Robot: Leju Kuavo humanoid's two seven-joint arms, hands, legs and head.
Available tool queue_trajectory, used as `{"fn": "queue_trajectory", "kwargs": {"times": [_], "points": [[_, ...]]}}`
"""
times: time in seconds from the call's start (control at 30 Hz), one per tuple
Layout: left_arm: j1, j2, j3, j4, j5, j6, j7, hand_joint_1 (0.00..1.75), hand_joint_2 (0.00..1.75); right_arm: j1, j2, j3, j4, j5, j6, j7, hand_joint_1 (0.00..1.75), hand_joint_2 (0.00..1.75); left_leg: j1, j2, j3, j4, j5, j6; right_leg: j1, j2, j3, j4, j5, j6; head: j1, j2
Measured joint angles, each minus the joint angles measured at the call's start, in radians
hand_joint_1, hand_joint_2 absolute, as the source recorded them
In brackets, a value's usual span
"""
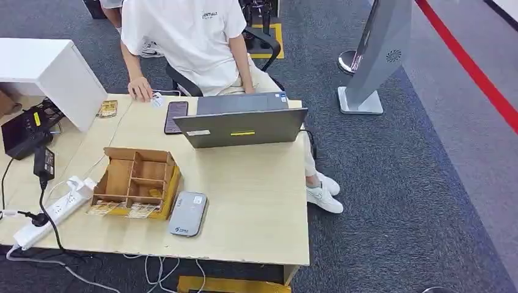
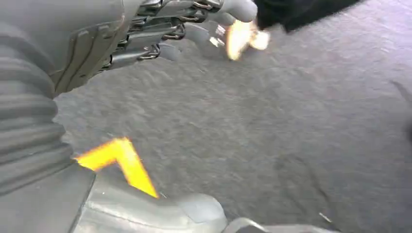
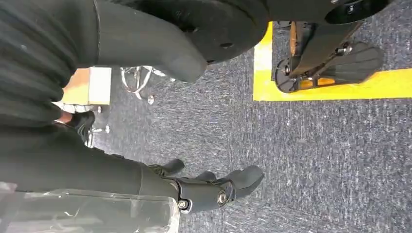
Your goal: Pass the card to the sensor for recognition and then transmit it.
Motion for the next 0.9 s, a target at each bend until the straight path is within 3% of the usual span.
{"fn": "queue_trajectory", "kwargs": {"times": [0.07,0.13,0.23,0.37,0.5,0.6,0.7,0.9], "points": [[0.023,0.0,0.003,-0.081,0.004,-0.034,0.036,0.0,1.75,0.0,0.0,-0.001,0.0,0.0,0.0,0.002,0.0,1.75,0.0,0.0,0.0,0.0,0.0,0.0,0.0,0.001,0.0,0.0,0.0,0.0,0.0,0.0],[0.062,-0.004,0.003,-0.233,-0.018,-0.043,0.115,0.0,1.75,0.0,0.002,-0.001,0.0,0.002,0.0,0.009,0.0,1.75,0.001,0.001,0.001,0.0,0.0,0.0,0.001,0.001,0.0,0.0,0.0,0.0,0.0,0.0],[0.088,-0.01,0.022,-0.427,-0.072,-0.09,0.181,0.0,1.75,-0.002,0.003,-0.001,0.0,0.016,0.0,0.015,0.0,1.75,0.001,0.0,0.0,0.0,0.0,0.0,0.001,0.0,0.0,0.0,0.0,0.0,0.0,0.0],[0.073,-0.011,0.095,-0.652,-0.206,-0.225,0.292,0.0,1.75,-0.003,0.004,-0.001,0.0,0.026,0.0,0.027,0.0,1.75,0.001,0.0,0.0,0.0,0.0,-0.001,0.001,0.0,0.0,0.0,0.0,0.0,0.0,0.0],[0.012,0.001,0.173,-0.796,-0.298,-0.311,0.35,0.0,1.75,-0.004,0.005,-0.001,0.0,0.038,0.0,0.036,0.0,1.75,0.001,0.001,0.001,0.0,0.001,-0.001,0.001,0.001,0.0,0.0,0.001,-0.001,0.0,0.0],[-0.046,0.045,0.181,-0.851,-0.376,-0.286,0.359,0.0,1.75,-0.007,0.006,-0.001,0.0,0.055,0.0,0.044,0.0,1.75,0.001,-0.002,0.001,0.0,0.002,-0.002,0.001,-0.002,0.001,0.0,0.001,-0.001,0.001,0.0],[-0.081,0.11,0.15,-0.858,-0.44,-0.217,0.358,0.0,1.75,-0.008,0.006,0.002,0.0,0.071,0.0,0.051,0.0,1.75,0.001,-0.001,0.002,0.0,0.002,-0.002,0.001,0.0,0.001,0.001,0.001,-0.002,0.0,0.0],[-0.084,0.115,0.146,-0.858,-0.444,-0.212,0.358,0.0,1.75,-0.008,0.006,0.002,0.0,0.071,0.0,0.051,0.0,1.75,0.001,-0.001,0.002,0.0,0.002,-0.002,0.001,0.0,0.001,0.001,0.001,-0.002,0.0,0.0]]}}
